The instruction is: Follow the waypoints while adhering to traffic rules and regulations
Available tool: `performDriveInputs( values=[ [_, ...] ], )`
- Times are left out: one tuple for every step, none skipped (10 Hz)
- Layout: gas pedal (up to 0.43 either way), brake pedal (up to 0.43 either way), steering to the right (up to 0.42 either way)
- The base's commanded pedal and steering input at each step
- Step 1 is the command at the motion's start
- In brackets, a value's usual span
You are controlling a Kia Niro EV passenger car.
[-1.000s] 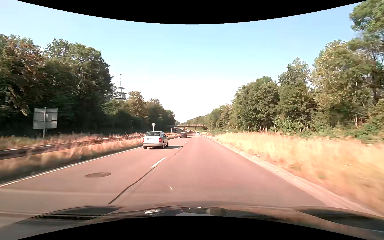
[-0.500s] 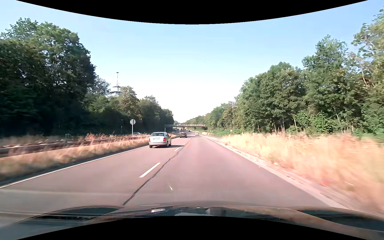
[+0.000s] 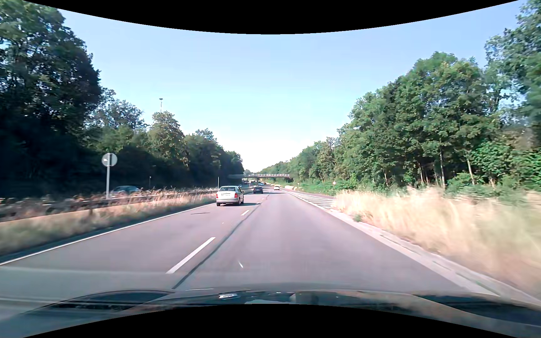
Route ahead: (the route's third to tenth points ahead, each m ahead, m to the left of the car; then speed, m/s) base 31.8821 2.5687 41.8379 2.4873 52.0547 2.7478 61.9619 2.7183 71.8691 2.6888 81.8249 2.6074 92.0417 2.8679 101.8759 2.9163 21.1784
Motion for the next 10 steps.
performDriveInputs(
  values=[
    [0.110, 0.000, 0.001],
    [0.110, 0.000, 0.001],
    [0.110, 0.000, 0.001],
    [0.110, 0.000, 0.001],
    [0.110, 0.000, 0.001],
    [0.110, 0.000, 0.000],
    [0.110, 0.000, 0.000],
    [0.110, 0.000, 0.000],
    [0.110, 0.000, 0.000],
    [0.110, 0.000, 0.000]
  ],
)
